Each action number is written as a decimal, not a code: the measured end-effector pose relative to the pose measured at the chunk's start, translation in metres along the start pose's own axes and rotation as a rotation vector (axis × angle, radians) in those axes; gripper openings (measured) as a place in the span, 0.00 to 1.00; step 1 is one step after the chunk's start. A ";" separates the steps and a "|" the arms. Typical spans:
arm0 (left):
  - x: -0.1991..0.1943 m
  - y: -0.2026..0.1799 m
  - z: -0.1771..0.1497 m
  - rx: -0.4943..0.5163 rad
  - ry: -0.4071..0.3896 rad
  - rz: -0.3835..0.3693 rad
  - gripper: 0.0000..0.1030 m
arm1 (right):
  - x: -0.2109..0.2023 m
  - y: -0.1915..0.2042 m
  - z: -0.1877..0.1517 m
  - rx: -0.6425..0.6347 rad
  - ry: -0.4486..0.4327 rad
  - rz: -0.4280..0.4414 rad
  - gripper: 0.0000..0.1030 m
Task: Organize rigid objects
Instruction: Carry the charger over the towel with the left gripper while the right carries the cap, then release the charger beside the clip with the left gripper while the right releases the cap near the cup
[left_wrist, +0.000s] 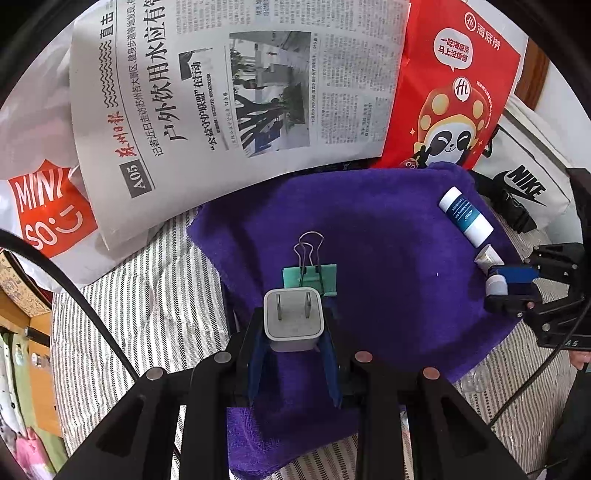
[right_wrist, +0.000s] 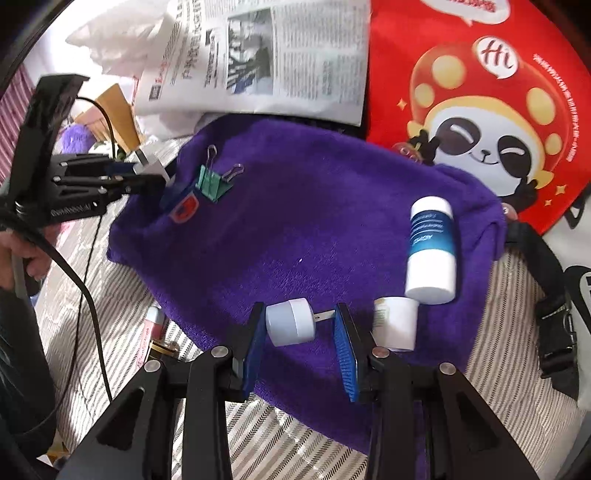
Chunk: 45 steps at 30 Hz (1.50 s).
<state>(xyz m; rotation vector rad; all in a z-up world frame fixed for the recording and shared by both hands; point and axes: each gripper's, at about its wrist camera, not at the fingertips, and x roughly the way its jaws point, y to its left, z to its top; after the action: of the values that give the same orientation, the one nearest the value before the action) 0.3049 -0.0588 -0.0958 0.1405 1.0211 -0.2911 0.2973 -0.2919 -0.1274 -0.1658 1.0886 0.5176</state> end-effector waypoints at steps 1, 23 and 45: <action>0.001 0.001 0.000 0.001 0.002 0.005 0.26 | 0.002 0.001 0.000 -0.004 0.005 -0.011 0.35; 0.025 -0.015 -0.012 0.064 0.117 0.014 0.26 | 0.020 -0.004 0.000 0.002 0.042 -0.104 0.35; 0.039 -0.025 -0.016 0.088 0.161 0.006 0.26 | 0.039 0.002 0.000 -0.014 0.068 -0.110 0.35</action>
<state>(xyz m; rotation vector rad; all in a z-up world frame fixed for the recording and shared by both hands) 0.3031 -0.0855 -0.1366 0.2494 1.1672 -0.3235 0.3103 -0.2781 -0.1613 -0.2553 1.1352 0.4235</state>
